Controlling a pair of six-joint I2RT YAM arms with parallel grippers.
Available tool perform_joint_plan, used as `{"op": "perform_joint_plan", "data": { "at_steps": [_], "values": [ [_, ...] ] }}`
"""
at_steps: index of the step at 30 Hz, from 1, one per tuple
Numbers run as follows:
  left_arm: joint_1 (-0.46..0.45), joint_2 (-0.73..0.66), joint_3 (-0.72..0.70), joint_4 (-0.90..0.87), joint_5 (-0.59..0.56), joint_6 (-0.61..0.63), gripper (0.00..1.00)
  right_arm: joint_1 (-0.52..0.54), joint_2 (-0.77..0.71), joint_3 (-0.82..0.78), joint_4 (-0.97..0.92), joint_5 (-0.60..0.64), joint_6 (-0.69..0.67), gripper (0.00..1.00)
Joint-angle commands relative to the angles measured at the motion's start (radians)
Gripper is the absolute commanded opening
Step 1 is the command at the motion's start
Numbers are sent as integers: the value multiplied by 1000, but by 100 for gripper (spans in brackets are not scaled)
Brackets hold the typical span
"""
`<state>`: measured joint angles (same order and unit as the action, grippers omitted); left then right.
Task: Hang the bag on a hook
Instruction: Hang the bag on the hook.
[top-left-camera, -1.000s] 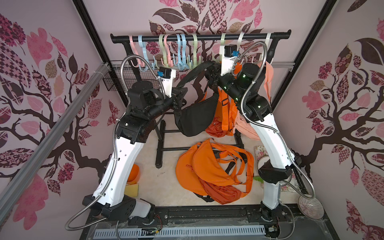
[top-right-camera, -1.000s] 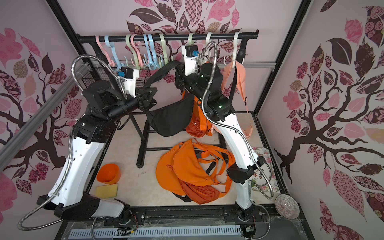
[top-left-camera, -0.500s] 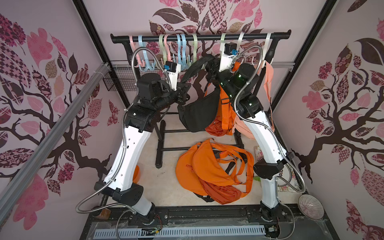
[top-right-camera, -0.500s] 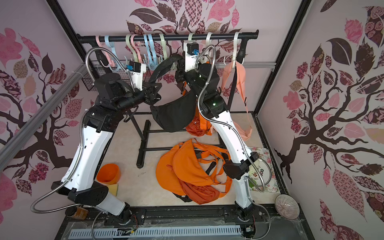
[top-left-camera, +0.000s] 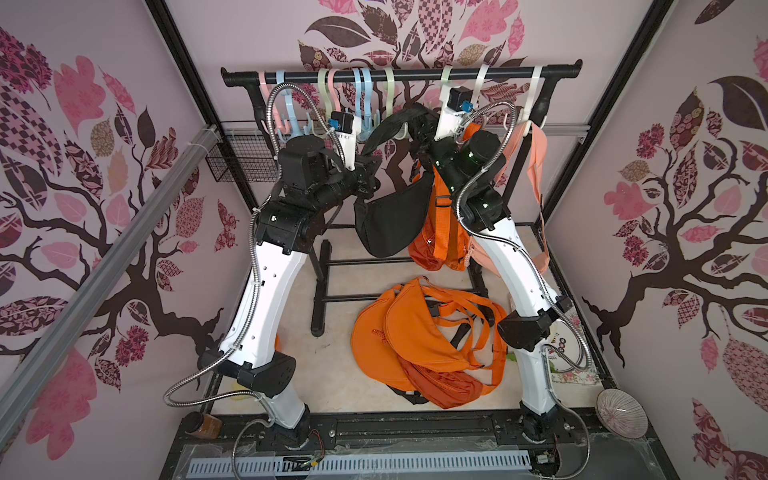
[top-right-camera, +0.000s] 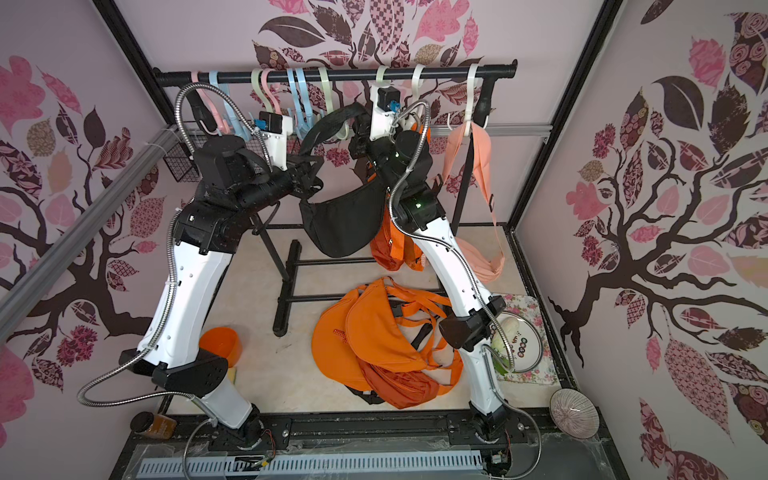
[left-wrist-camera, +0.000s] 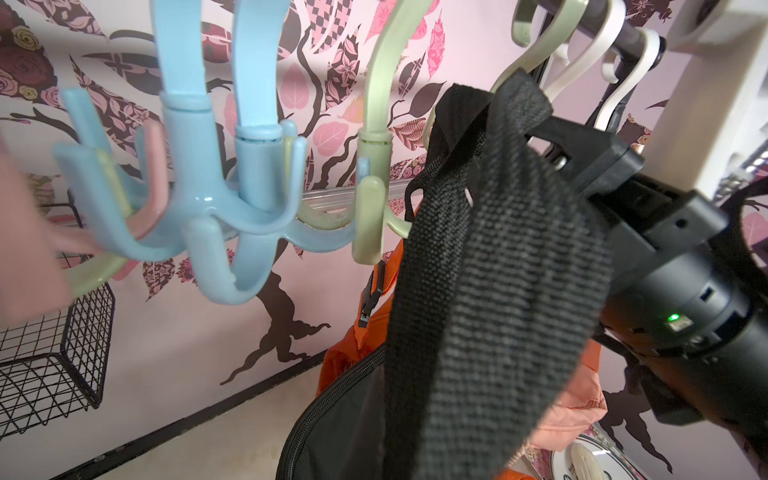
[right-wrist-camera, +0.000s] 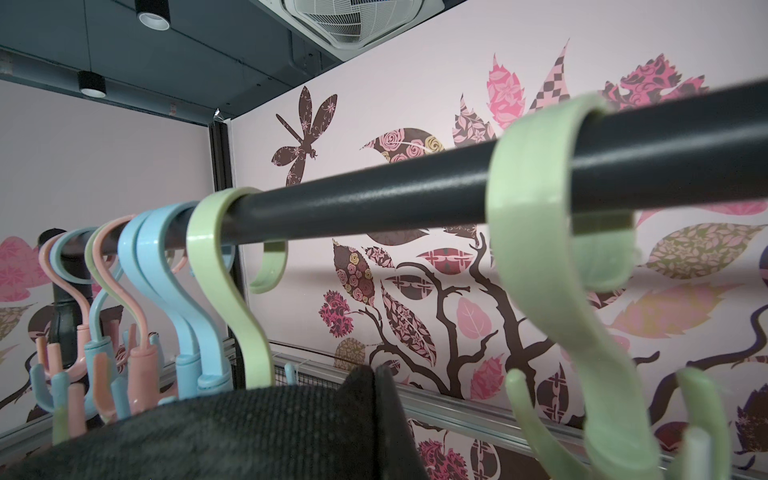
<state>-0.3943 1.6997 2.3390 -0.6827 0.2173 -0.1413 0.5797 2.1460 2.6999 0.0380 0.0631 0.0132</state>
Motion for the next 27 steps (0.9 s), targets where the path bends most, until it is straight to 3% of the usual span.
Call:
{"op": "perform_joint_plan", "data": {
  "at_steps": [1, 5, 10, 15, 22, 27],
  "values": [
    [8, 29, 60, -11, -15, -14, 0, -30, 49, 48, 73, 13, 31, 0],
    [8, 36, 25, -12, -13, -22, 0, -33, 64, 39, 5, 0, 19, 0],
    [8, -26, -138, 47, -29, -23, 0, -33, 16, -52, -76, -33, 17, 0],
    [8, -59, -231, 73, 8, -35, 0, -33, -143, -334, 4, -82, 47, 0],
    [8, -65, -264, 50, 51, -43, 0, -33, -314, -589, 48, -81, 38, 2],
    [8, -99, -323, 87, 75, -68, 27, -33, -426, -704, 58, 9, 18, 8]
  ]
}}
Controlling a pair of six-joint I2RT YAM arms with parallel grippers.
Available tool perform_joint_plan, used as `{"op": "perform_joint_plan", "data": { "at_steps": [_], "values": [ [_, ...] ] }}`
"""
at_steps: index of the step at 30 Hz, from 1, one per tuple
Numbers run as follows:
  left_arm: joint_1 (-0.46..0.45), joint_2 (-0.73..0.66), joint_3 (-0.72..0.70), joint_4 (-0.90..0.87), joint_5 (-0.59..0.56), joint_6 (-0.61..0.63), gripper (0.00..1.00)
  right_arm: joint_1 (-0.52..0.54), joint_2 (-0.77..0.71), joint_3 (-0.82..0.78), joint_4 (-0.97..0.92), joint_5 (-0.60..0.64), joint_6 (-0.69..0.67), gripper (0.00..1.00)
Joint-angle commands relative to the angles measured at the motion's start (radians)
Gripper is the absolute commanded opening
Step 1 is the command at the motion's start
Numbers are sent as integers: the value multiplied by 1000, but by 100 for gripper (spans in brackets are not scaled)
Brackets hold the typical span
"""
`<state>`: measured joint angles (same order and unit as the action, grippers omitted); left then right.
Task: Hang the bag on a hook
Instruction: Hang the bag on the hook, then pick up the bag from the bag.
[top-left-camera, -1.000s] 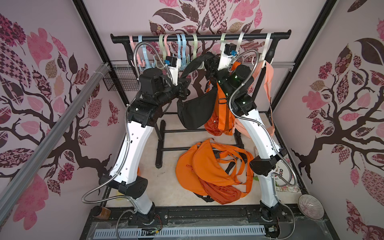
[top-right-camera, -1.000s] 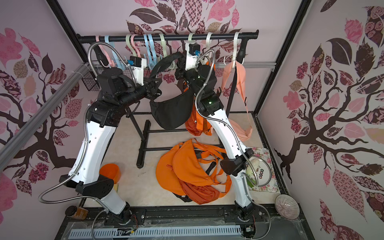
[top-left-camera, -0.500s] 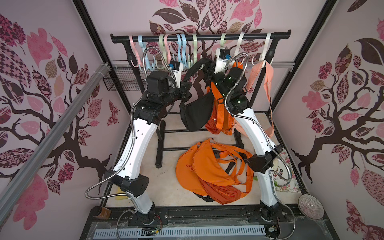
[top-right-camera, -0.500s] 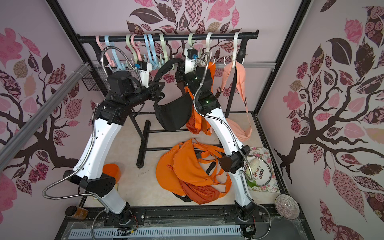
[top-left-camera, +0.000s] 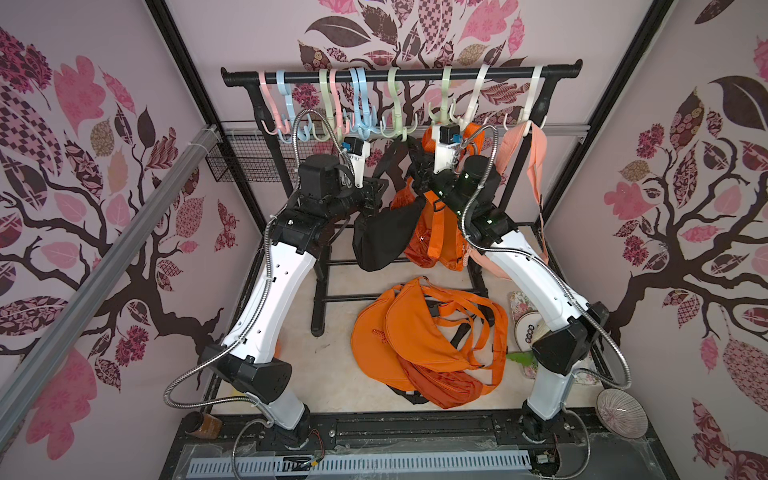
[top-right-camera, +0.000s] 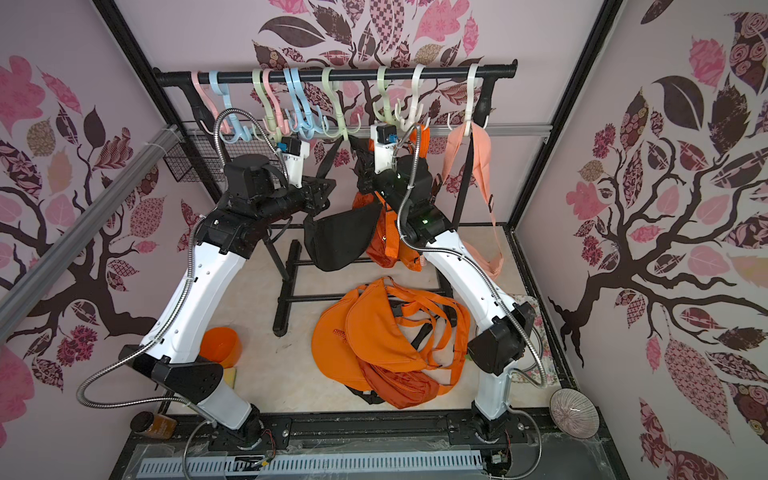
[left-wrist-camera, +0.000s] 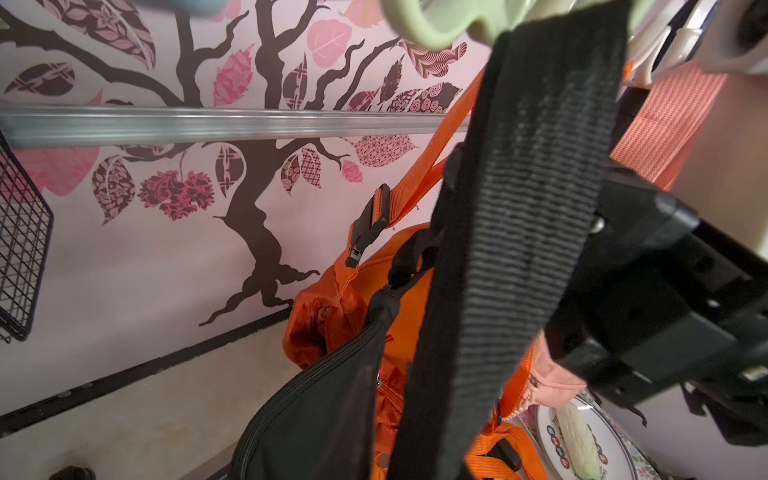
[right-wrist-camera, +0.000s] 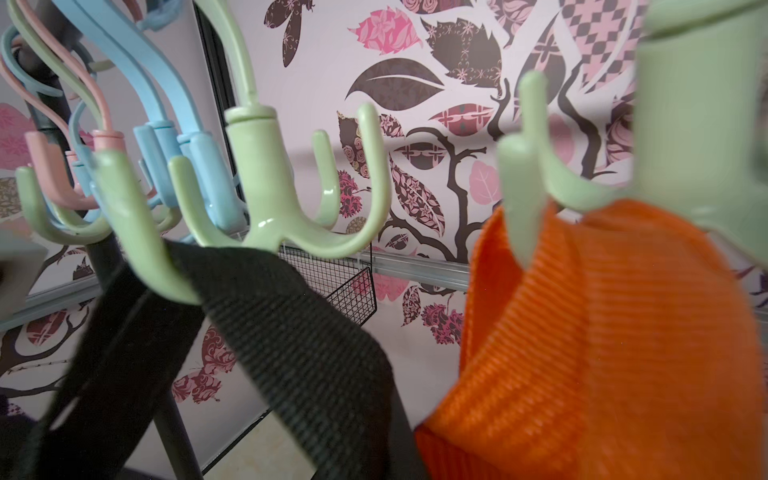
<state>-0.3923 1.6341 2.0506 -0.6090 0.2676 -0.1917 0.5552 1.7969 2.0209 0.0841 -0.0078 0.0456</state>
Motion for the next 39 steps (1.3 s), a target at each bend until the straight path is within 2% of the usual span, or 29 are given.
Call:
{"op": "perform_joint_plan", "data": {
  "at_steps": [1, 4, 7, 8, 10, 11, 14, 21, 26, 29, 33, 39],
  "values": [
    [6, -38, -40, 13, 28, -24, 32, -8, -95, -38, 5, 112, -26, 8],
    [6, -61, -63, 28, 53, -44, 49, -8, -146, -76, -13, 187, -57, 9],
    [4, -96, -92, 44, 69, -61, 59, -9, -193, -111, -24, 182, -75, 13],
    [2, -108, -100, 46, 70, -63, 62, -9, -203, -119, -30, 171, -78, 18],
    [-4, -139, -138, 49, 65, -69, 68, -9, -229, -131, -53, 108, -82, 50],
    [-8, -155, -152, 50, 63, -71, 70, -9, -239, -139, -62, 80, -81, 59],
    [-15, -213, -209, 43, 50, -71, 75, -9, -292, -183, -79, 30, -69, 71],
    [-17, -415, -487, 39, -50, -97, 80, -2, -494, -400, -159, 75, -39, 77],
    [-19, -576, -782, 60, -108, -191, 81, 26, -683, -693, -232, 109, 42, 81],
    [-22, -651, -993, 102, -83, -270, 80, 55, -782, -892, -279, 124, 120, 84],
    [-90, -664, -1202, 165, -74, -350, 79, 69, -879, -1131, -319, 121, 249, 87],
    [-253, -516, -1322, 302, -106, -460, 78, 71, -937, -1330, -362, 72, 389, 89]
  ]
}}
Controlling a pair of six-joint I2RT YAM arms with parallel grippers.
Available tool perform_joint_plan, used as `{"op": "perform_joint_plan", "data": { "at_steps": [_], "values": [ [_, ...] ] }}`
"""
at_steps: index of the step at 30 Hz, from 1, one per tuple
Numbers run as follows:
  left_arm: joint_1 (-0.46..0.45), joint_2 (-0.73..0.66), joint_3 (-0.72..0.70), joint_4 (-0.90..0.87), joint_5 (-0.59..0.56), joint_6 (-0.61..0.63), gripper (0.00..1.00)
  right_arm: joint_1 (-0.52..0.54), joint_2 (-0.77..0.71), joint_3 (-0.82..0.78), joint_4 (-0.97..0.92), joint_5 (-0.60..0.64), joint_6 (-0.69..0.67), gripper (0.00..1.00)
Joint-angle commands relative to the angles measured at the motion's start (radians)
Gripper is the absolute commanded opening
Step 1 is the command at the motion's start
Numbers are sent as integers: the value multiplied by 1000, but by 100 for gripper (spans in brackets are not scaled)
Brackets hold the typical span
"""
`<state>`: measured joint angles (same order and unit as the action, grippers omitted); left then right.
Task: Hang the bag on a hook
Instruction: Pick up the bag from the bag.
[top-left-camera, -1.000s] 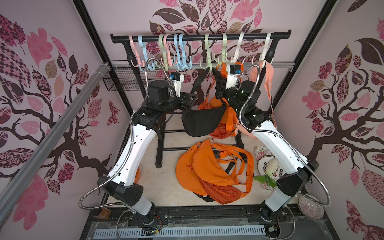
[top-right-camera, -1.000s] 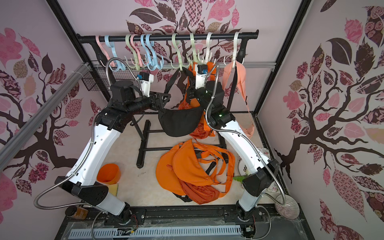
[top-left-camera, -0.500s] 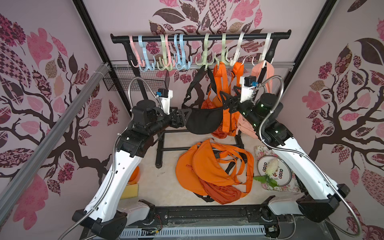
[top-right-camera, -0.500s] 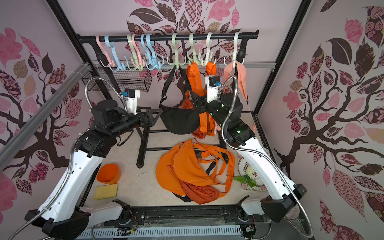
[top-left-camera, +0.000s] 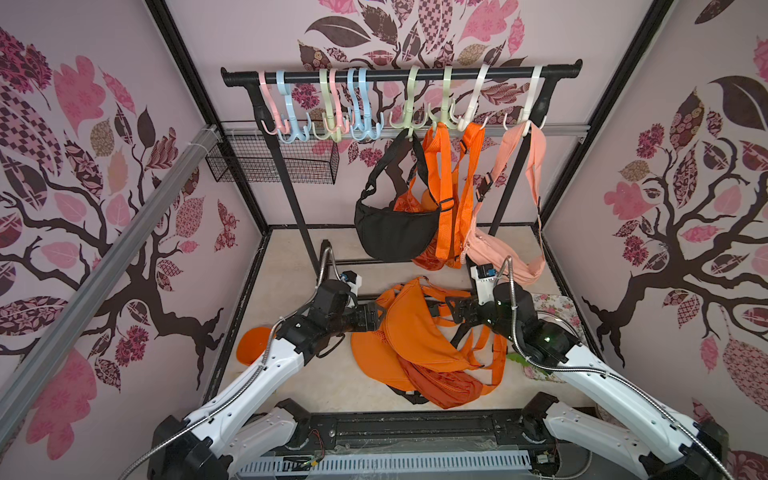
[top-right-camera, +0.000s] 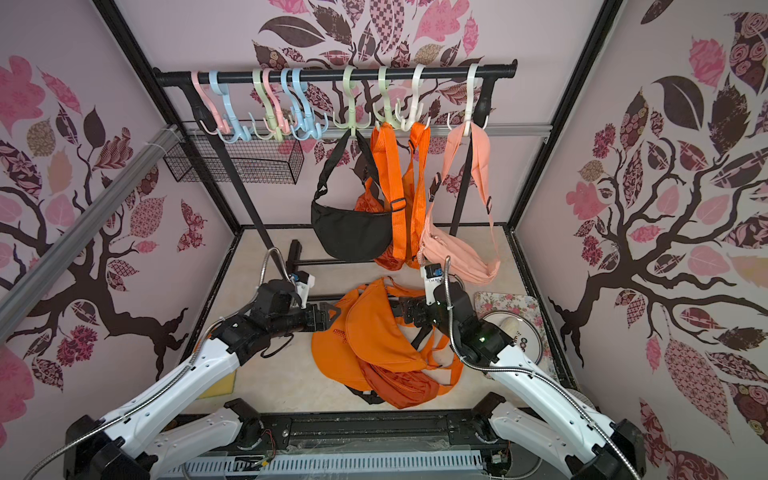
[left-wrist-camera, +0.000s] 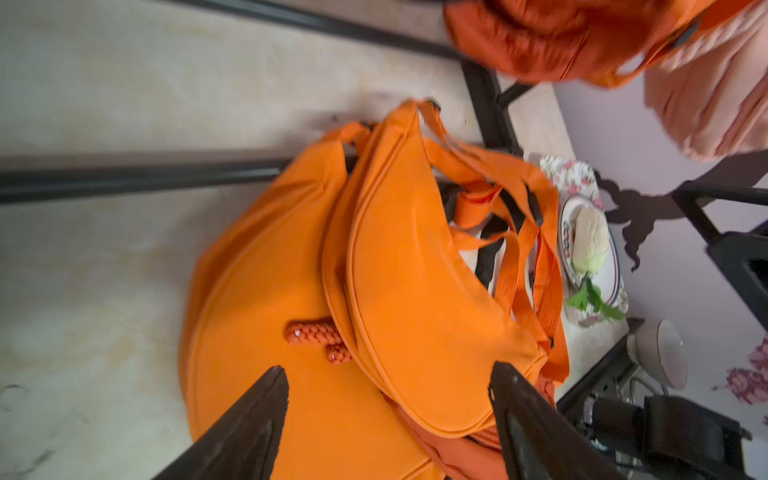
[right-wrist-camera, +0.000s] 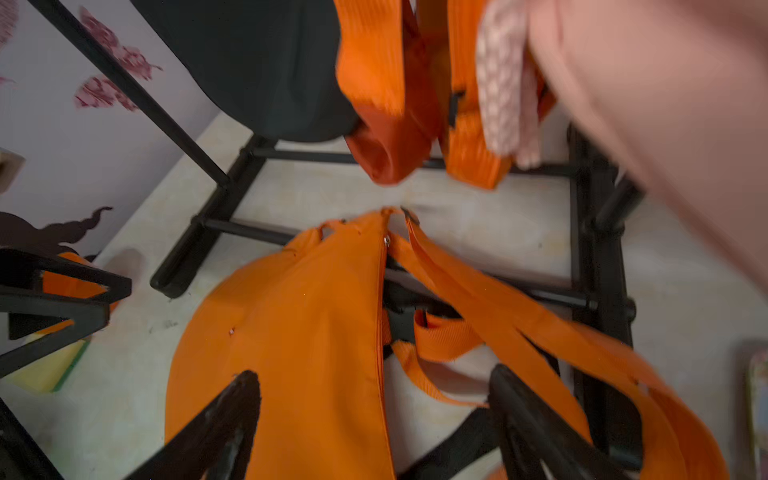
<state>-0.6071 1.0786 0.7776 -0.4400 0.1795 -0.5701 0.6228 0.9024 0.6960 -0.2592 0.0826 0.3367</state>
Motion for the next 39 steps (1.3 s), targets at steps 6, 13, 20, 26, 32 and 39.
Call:
{"op": "perform_joint_plan", "data": {
  "at_steps": [6, 13, 20, 26, 32, 39],
  "values": [
    [-72, 183, -68, 212, -32, -143, 78, 3, -113, -34, -94, -4, 111, 92],
    [-79, 275, -63, 275, -3, -169, 67, 2, -170, -43, -138, 7, 117, 93],
    [-102, 318, -63, 311, 19, -176, 19, 2, -223, -48, -131, 16, 119, 93],
    [-102, 231, 14, 201, 0, -114, 0, 3, -248, -18, -178, 89, 113, 92],
    [-102, 10, 94, 33, -13, -69, 0, 2, -244, 81, -260, 159, 47, 93],
    [-29, -193, 140, -178, 20, -26, 0, 3, -145, 206, -344, 142, 2, 94]
  ]
}}
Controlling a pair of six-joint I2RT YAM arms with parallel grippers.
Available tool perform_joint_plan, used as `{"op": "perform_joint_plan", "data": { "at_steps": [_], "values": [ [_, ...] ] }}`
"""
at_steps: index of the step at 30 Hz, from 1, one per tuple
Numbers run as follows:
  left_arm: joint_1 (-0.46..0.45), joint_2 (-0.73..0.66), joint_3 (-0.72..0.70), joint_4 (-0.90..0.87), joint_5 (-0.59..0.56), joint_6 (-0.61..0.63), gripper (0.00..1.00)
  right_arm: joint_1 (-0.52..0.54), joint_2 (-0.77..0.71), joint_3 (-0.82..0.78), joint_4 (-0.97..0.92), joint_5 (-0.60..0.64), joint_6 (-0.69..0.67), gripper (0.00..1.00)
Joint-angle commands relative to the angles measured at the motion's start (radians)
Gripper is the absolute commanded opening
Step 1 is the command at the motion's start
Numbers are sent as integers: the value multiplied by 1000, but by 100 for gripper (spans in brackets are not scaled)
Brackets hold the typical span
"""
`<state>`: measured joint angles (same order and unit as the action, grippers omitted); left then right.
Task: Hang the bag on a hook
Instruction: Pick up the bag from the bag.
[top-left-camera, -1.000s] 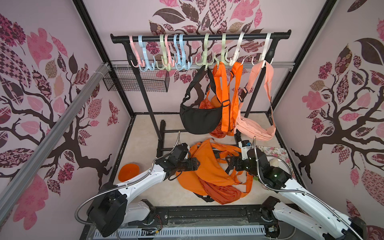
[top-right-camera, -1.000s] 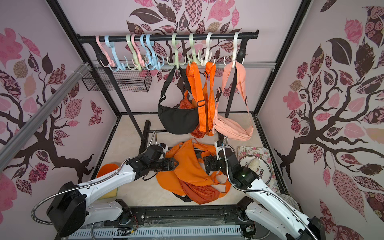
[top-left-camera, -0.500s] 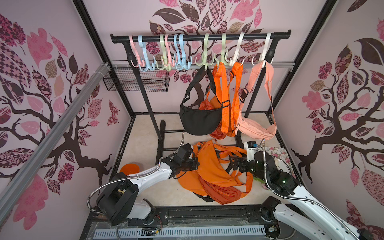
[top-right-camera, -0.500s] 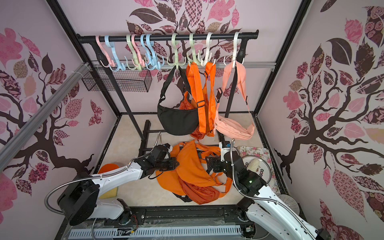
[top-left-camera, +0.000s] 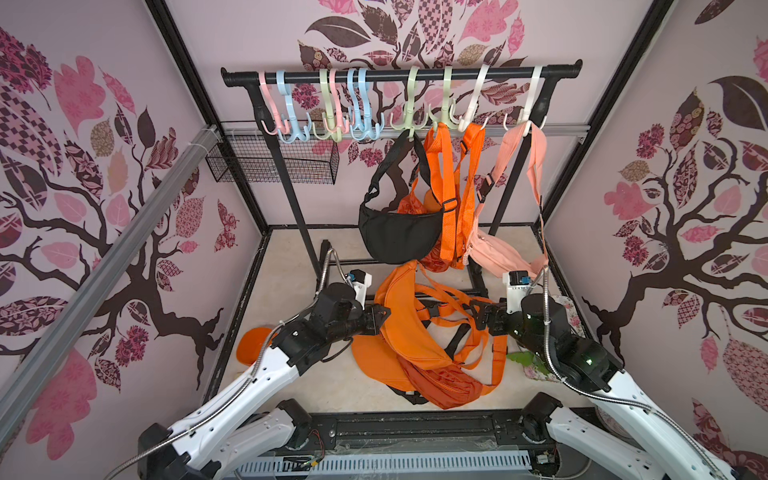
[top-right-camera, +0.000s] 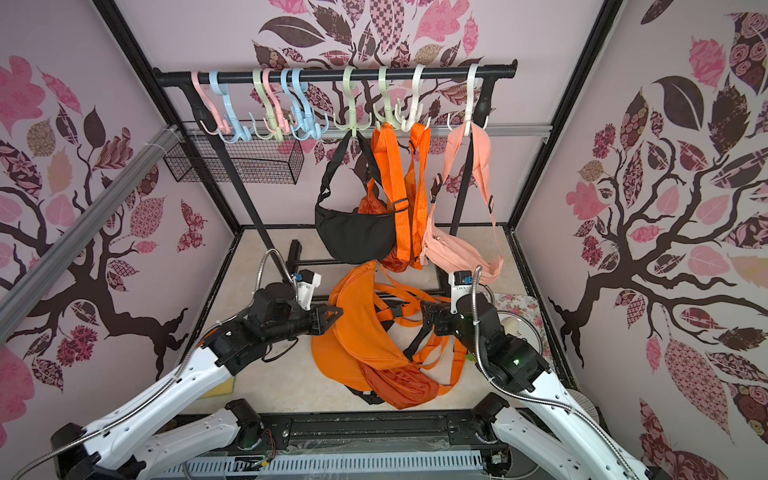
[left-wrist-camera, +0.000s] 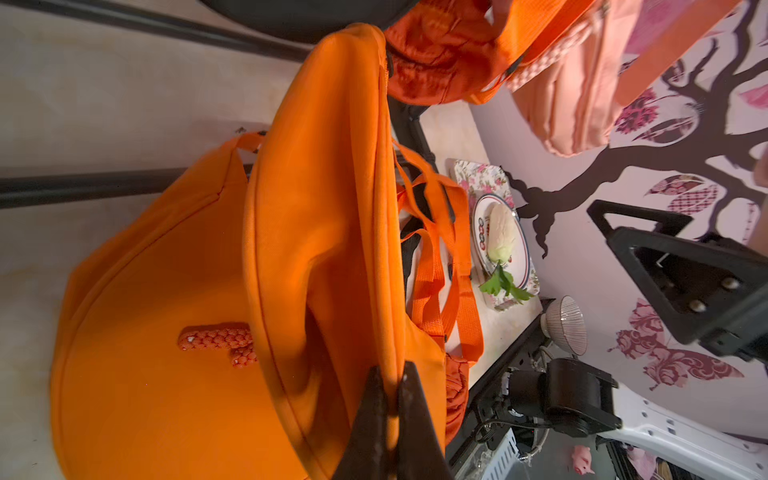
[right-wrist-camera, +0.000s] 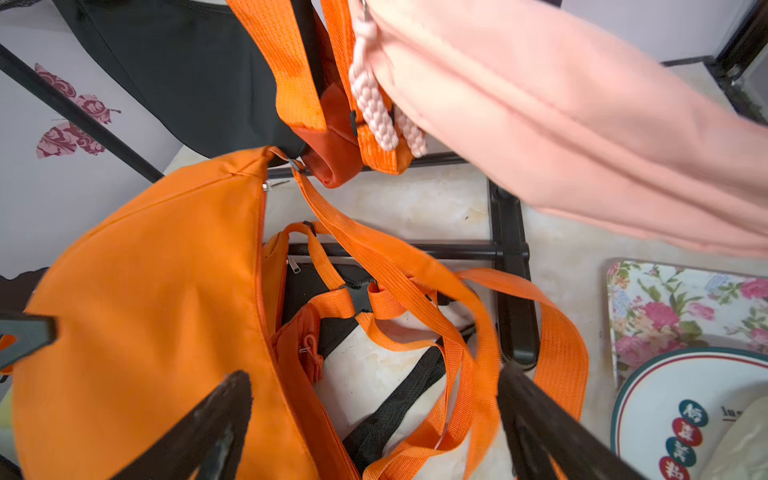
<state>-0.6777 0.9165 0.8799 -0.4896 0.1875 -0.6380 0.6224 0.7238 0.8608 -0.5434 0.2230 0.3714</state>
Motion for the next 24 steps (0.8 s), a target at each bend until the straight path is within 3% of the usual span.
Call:
{"op": "perform_joint_plan", "data": {
  "at_steps": [1, 6, 11, 24],
  "values": [
    [70, -56, 24, -151, 30, 45, 0, 3, 47, 48, -62, -13, -34, 94],
    [162, -145, -88, -209, 60, 55, 0, 3, 118, 27, -52, -89, -35, 94],
    [166, -179, -162, -215, 19, 55, 0, 3, 214, -6, -56, -111, -22, 94],
    [168, -183, -166, -208, -7, 54, 0, -93, 379, -86, 25, -127, -22, 90]
  ]
}}
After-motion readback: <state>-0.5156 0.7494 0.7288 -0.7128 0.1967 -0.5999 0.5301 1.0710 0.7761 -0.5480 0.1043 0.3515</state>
